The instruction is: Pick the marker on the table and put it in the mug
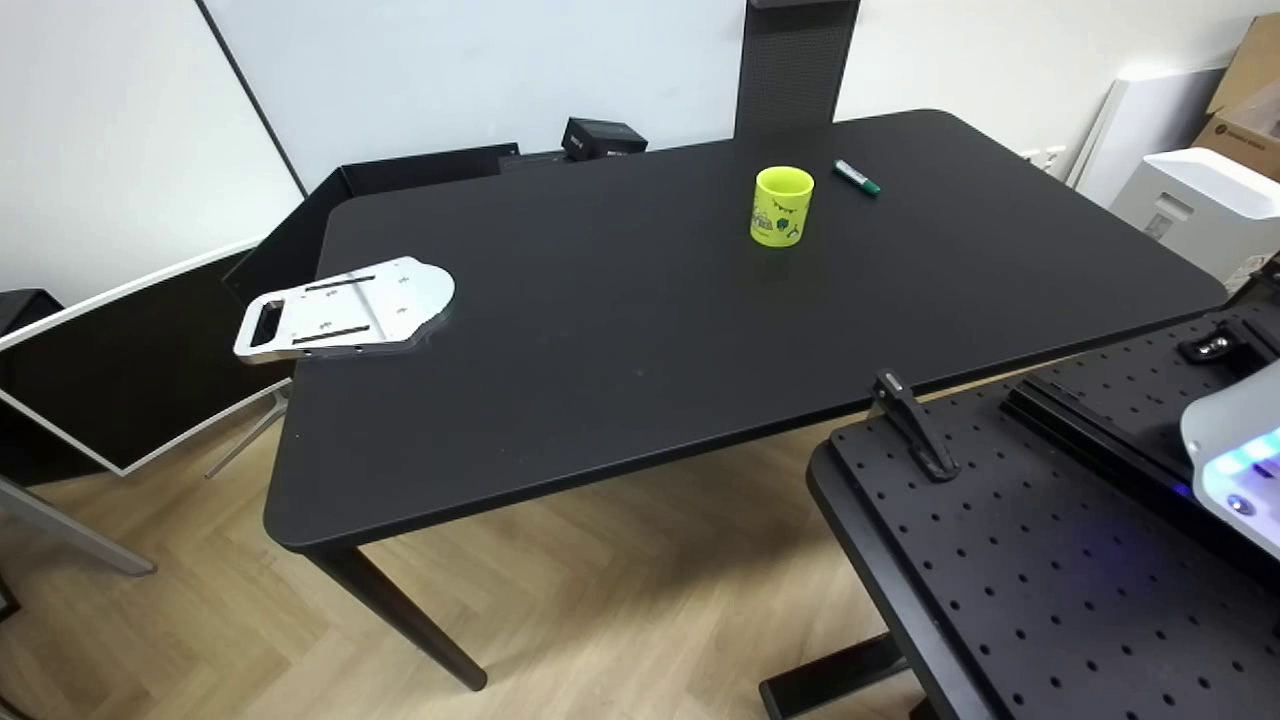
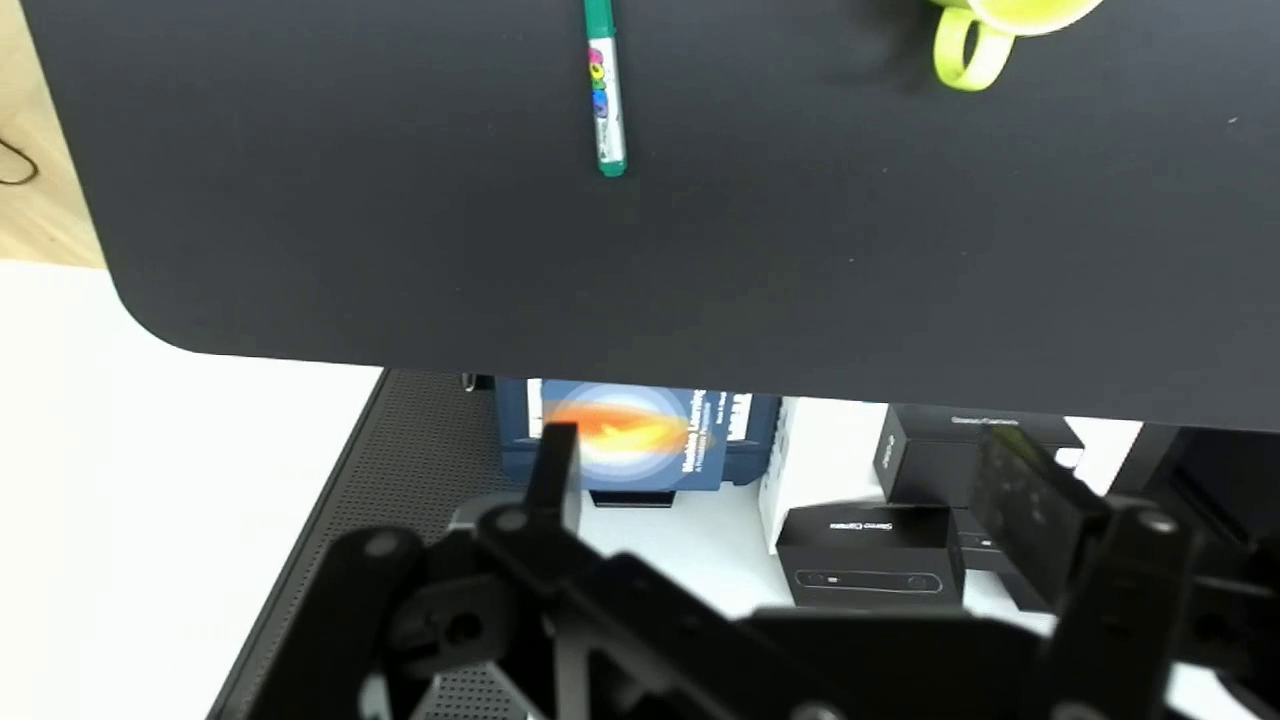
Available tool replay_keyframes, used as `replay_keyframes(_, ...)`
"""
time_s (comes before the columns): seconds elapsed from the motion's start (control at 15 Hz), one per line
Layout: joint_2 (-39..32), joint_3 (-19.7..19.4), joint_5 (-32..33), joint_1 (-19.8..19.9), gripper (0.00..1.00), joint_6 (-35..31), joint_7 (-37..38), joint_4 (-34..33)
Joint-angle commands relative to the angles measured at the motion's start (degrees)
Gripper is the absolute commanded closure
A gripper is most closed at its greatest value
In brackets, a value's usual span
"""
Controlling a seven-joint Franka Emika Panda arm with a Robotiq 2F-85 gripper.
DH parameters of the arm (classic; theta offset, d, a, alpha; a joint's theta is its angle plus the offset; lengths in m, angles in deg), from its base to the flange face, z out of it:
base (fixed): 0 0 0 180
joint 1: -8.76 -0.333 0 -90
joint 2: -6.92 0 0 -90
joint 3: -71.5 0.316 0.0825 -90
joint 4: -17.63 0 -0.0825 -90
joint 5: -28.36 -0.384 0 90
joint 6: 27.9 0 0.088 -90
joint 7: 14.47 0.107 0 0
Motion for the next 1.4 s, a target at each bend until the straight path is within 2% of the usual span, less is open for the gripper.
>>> replay_keyframes(0.0,-7.06,-1.11,0.41,2.29,0.0,2.83,1.49,-9.0)
replay_keyframes(0.33,-15.81,-0.83,0.61,4.25,0.0,7.97,0.69,-17.61)
replay_keyframes(0.6,-20.85,-0.59,1.66,3.91,0.0,8.13,0.65,-21.38)
replay_keyframes(1.33,-27.45,1.53,0.96,3.83,0.0,-1.82,0.73,-21.06)
